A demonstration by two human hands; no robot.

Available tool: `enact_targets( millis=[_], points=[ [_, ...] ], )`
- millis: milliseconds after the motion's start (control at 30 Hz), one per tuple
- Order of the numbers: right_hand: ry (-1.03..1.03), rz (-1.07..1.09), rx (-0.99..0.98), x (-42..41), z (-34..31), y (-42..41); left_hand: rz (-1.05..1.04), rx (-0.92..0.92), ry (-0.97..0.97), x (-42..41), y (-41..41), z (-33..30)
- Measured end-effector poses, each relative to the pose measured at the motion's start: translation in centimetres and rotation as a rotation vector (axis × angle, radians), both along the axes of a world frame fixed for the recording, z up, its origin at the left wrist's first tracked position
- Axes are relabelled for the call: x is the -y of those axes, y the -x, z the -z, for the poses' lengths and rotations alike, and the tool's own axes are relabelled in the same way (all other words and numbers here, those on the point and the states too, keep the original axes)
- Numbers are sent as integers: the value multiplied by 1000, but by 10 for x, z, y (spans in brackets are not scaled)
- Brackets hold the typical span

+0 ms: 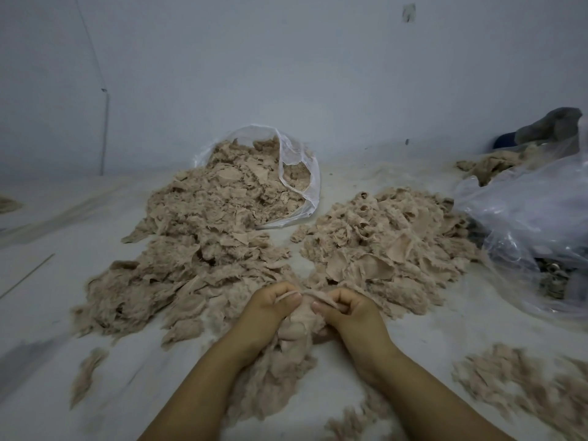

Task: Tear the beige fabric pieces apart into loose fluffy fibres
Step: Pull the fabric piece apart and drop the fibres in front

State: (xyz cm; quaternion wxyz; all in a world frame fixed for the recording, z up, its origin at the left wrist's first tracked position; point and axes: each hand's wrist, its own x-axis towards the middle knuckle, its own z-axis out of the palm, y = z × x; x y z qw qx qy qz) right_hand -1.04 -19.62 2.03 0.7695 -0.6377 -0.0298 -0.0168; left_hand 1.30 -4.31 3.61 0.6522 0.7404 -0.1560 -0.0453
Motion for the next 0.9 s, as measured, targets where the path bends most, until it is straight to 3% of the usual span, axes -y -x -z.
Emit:
enact_targets(
  millis=[167,400,500,733,900],
  points=[
    [-102,109,-24,7,0,-1,-277,50,89,-4,-5,2],
    [-191,12,-37,7,-2,1,29,144,-206,-2,4,6],
    [-115,-56,-51,10,-2,3,94,113,-144,-3,7,4],
    [-184,262,-23,20,-2,-4,-20,15,-50,-15,1,2],
    [-188,128,6,9,-3,0,66,-22,-7,-11,4,2]
  ],
)
